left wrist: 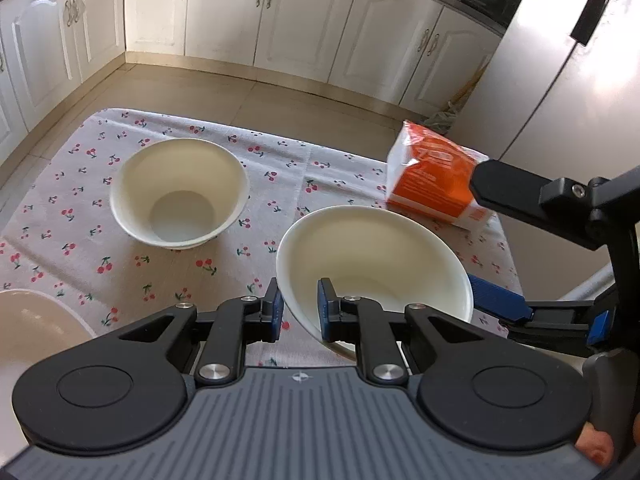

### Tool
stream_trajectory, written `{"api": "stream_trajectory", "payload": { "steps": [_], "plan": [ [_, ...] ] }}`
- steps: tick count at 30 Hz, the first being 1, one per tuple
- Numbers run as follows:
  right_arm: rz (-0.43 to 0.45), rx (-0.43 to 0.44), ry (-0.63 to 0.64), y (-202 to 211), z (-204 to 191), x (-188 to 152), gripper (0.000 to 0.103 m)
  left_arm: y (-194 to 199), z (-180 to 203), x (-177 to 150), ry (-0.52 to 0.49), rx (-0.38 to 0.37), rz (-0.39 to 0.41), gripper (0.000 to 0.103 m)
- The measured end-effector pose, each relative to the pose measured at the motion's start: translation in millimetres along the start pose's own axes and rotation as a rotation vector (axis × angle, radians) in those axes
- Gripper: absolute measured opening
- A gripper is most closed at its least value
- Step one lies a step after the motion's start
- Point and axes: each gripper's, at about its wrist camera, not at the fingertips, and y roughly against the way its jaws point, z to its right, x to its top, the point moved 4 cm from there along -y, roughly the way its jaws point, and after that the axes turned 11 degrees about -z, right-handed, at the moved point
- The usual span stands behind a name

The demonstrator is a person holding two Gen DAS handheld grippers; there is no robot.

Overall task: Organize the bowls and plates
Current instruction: 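Carry the cream bowl to the steel bowl, lower it in, open left gripper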

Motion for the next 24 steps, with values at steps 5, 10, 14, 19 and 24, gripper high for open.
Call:
{"api": "stream_trajectory", "payload": {
  "steps": [5,10,14,19,24],
  "plan": [
    [-0.023,0.011,0.012,13.1,-10.5,-16.7,0.096,19.7,0.5,-9.3,-0.020,-0.016,0.002,0.017],
    [-0.059,0.028,0.015,24.2,-20.0,-36.2,0.096,41.4,-1.8,-24.3,-0.064,-0.020,0.008,0.017],
    [-0.082,0.039,0.033,32.3,-28.2,-50.6,0.097,53.4,-1.4,-42.9,-0.118,-0.014,0.000,0.017],
    [-0.128,0.061,0.049,39.1,-36.1,-68.0,0.097,62.4,-5.3,-68.1,-0.146,-0.012,-0.048,0.018],
    [-0.178,0.070,0.076,43.6,-40.7,-86.3,0.098,67.7,-9.1,-92.6,-0.153,-0.018,-0.094,0.019]
  ]
}}
